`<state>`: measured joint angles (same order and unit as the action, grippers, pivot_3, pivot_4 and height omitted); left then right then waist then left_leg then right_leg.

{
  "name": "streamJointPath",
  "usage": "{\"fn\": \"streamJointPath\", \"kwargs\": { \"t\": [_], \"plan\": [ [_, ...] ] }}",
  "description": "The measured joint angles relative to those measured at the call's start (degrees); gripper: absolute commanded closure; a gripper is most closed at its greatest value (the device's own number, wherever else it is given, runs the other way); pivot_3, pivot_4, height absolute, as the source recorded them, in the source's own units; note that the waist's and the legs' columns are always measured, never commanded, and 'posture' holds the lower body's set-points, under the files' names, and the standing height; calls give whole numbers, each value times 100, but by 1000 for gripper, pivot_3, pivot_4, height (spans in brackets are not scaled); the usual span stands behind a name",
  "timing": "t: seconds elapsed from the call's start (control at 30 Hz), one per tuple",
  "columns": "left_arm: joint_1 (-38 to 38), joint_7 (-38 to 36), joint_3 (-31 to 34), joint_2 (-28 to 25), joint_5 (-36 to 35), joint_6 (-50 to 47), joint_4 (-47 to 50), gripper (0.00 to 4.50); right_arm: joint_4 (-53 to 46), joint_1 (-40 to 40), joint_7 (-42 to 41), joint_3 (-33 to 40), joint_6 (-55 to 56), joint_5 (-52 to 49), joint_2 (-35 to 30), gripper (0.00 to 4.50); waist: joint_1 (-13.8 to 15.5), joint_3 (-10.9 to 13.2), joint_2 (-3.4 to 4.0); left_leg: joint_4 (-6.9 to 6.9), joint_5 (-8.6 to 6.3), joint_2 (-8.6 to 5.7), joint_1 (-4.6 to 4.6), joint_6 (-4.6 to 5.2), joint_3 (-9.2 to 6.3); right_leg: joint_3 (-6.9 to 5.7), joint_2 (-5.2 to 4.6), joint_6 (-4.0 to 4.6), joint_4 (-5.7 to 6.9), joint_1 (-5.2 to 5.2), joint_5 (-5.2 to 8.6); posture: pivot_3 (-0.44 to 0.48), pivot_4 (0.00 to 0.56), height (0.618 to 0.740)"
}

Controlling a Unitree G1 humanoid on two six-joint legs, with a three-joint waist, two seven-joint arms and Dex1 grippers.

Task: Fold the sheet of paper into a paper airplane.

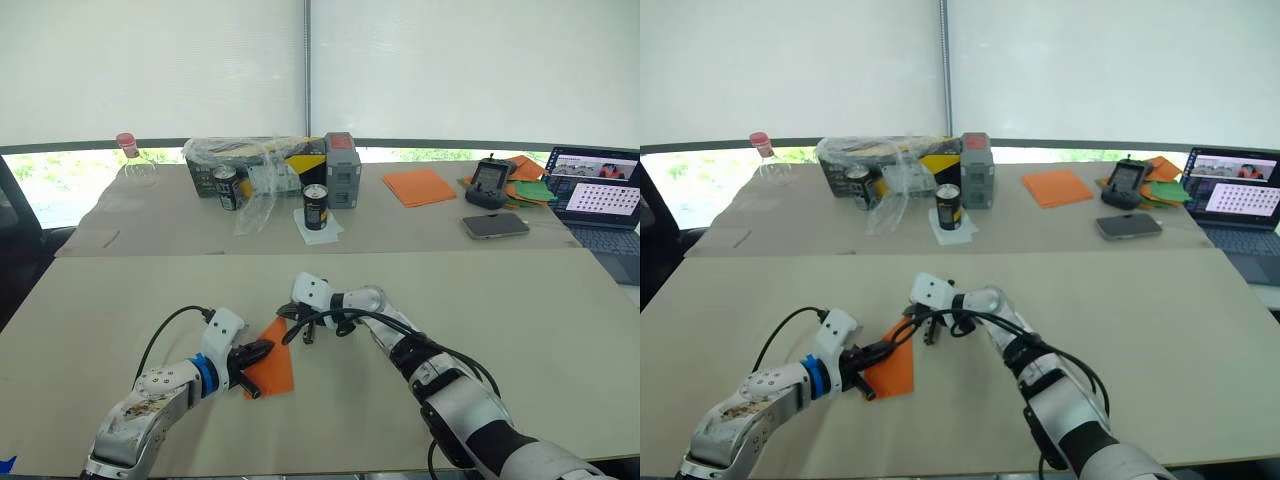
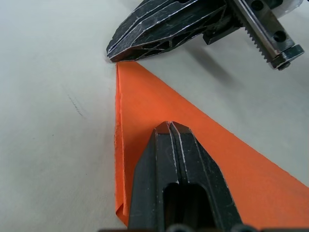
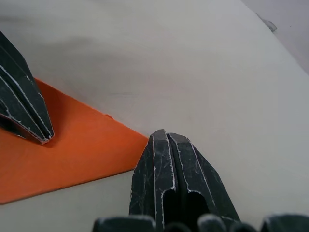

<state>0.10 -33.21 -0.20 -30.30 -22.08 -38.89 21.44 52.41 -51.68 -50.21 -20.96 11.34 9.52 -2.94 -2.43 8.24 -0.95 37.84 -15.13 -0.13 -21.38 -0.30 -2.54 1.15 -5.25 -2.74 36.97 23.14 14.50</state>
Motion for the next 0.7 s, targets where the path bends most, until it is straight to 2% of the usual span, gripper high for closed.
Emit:
{"fn": "streamJointPath", "kwargs": {
  "t": [0.27, 0.7],
  "plan": [
    [2, 253, 116, 128, 19, 26, -34, 4477, -195, 198, -454, 55, -12, -120, -40, 4500, -7, -1, 1, -3, 0, 2, 2, 0, 0, 0, 1, 0, 0, -1, 0, 0, 150, 740],
    [-135, 317, 90, 250, 20, -11, -203, 4477, -1190, 955, -848, -113, 99, -130, -278, 4500, -7, -10, 16, -5, 0, 1, 14, 0, 1, 1, 2, 1, 0, -10, 1, 0, 150, 740]
  ]
}}
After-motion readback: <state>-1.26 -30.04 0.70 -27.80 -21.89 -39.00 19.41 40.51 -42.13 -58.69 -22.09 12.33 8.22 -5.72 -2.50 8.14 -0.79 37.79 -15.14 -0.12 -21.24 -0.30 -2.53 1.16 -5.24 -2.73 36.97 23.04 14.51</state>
